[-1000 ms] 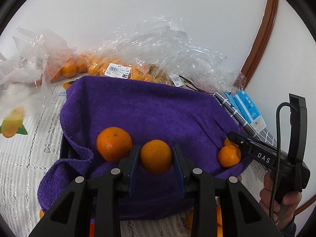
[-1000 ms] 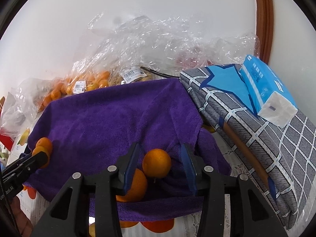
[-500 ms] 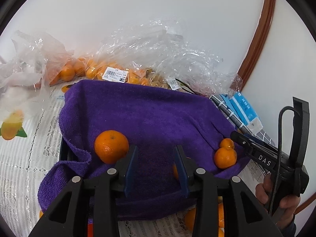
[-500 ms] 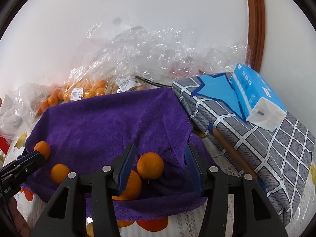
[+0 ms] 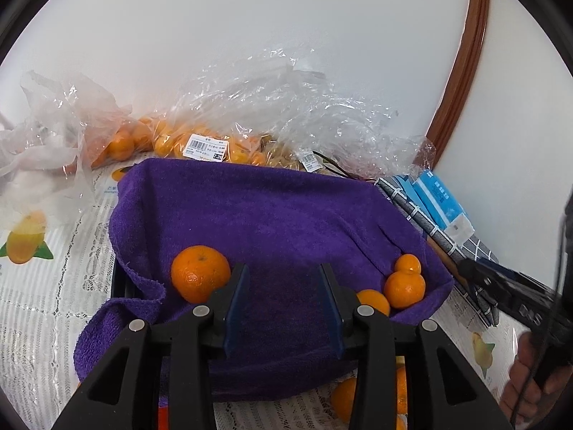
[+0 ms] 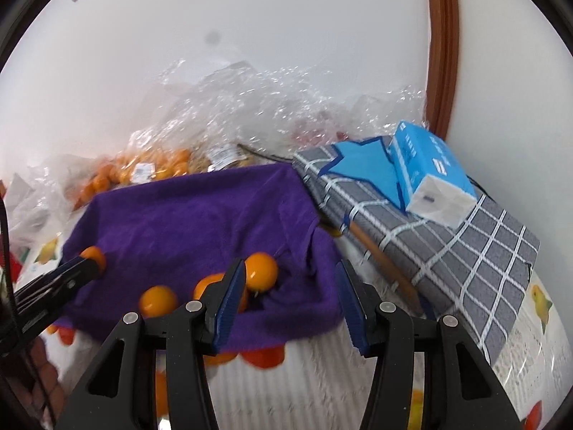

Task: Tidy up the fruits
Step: 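Open the right tool onto the towel while the left tool releases its orange, then withdraw both tools and grasp a small yellow-green fruit with the right tool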

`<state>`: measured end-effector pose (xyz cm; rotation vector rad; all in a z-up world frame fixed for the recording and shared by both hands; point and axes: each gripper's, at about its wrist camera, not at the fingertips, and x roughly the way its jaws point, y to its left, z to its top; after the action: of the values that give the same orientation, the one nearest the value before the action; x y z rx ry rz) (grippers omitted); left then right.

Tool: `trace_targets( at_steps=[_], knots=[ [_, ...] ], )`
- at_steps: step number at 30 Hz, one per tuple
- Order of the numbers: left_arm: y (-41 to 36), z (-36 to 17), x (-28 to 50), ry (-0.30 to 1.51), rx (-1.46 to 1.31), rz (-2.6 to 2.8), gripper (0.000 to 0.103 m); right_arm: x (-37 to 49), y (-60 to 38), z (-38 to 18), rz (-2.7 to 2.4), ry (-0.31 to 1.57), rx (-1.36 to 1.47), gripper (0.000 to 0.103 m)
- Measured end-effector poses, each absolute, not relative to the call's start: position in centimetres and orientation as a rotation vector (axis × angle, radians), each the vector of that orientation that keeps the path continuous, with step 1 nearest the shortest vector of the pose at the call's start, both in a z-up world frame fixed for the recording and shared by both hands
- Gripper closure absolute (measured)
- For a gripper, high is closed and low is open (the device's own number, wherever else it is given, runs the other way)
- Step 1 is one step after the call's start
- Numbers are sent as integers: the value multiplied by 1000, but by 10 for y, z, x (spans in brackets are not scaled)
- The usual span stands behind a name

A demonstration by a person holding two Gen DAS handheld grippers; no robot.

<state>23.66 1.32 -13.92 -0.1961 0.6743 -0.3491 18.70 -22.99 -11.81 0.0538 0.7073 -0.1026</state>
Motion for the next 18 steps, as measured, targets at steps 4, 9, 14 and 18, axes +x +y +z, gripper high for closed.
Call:
trace_targets(
  at_steps=[4,9,14,18],
  knots=[
    [19,-138,234,668,-209,-323,63,166,-219,-113,-78,708,13,51],
    [30,-137,225,659,-232,-297,63,147,-217,-111,-75,738,-4,51],
    [44,-137,207,654,-260,-275,62,132,-221,-106,-72,754,47,51],
    [58,-138,187,654,-270,-250,62,124,-215,-108,-61,757,54,51]
  ],
)
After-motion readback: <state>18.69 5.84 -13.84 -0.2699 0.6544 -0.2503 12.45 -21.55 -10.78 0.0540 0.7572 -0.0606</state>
